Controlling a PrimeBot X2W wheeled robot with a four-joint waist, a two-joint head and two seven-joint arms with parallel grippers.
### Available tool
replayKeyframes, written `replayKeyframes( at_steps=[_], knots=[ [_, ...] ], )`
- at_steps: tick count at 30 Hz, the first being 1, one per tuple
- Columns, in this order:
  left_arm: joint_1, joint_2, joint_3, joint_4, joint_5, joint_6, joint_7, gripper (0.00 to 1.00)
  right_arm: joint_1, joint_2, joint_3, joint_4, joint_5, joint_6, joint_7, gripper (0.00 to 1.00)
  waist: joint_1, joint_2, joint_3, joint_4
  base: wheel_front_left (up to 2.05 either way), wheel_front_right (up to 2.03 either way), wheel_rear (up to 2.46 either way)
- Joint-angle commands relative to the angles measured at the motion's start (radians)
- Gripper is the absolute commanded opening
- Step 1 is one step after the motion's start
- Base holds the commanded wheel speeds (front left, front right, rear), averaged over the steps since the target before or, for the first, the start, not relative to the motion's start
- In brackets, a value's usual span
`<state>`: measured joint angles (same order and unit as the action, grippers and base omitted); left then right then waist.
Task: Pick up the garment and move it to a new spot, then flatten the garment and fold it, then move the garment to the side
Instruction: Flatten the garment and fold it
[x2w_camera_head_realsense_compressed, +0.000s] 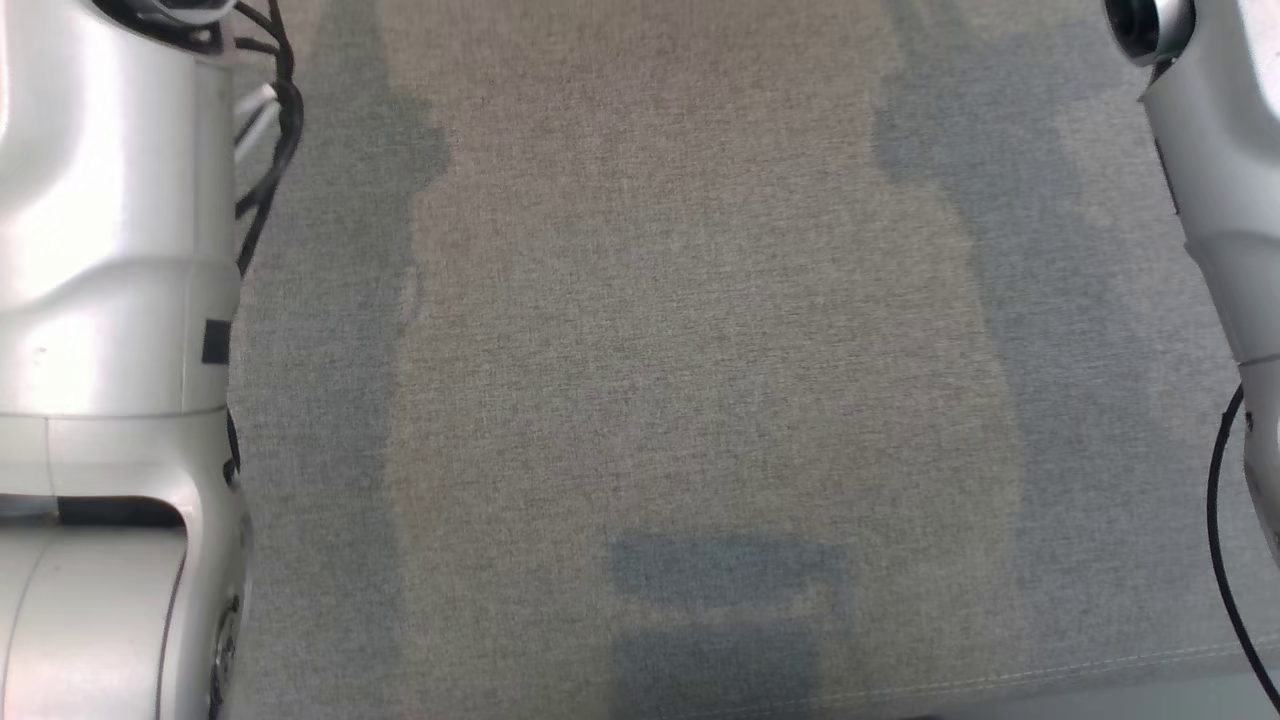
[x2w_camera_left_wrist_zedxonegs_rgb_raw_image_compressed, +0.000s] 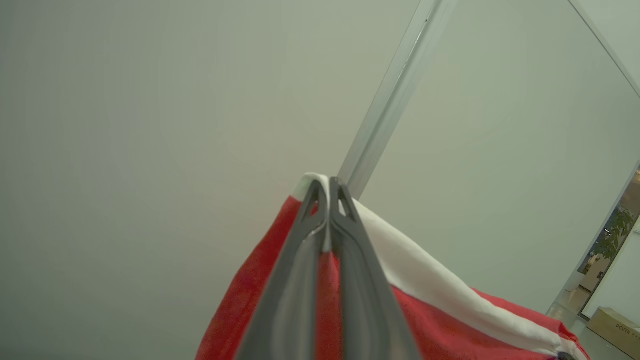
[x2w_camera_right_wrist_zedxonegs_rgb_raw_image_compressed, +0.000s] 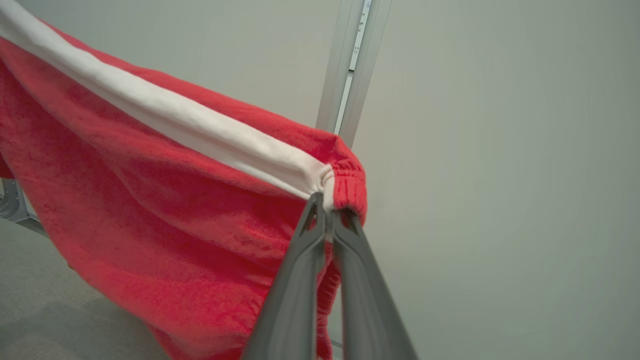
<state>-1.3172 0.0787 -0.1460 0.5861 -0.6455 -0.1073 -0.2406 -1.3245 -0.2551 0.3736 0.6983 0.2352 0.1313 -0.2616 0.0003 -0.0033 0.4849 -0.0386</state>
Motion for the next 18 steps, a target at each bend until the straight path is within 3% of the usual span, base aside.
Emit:
replayKeyframes(
  at_steps=[1,6,18],
  knots=[
    [0.038,-0.002,0.004,0.034,-0.026,-0.009,-0.01,0.0,0.029,0.008,-0.006,0.012,-0.001,-0.001,-0.004,0.0,-0.0003,0.0033,0.117,0.057,0.0,0.0,0.0],
    [0.124,-0.002,0.02,0.069,-0.048,-0.023,-0.027,0.0,0.126,0.012,0.016,-0.017,0.034,-0.001,-0.004,0.0,-0.0003,0.0033,0.158,0.059,0.0,0.0,0.0],
    [0.494,0.036,0.037,-0.287,-0.169,-0.024,-0.025,0.0,0.422,-0.064,0.013,-0.295,0.125,-0.001,-0.004,0.0,-0.0003,0.0033,0.12,0.041,0.0,0.0,0.0]
  ],
)
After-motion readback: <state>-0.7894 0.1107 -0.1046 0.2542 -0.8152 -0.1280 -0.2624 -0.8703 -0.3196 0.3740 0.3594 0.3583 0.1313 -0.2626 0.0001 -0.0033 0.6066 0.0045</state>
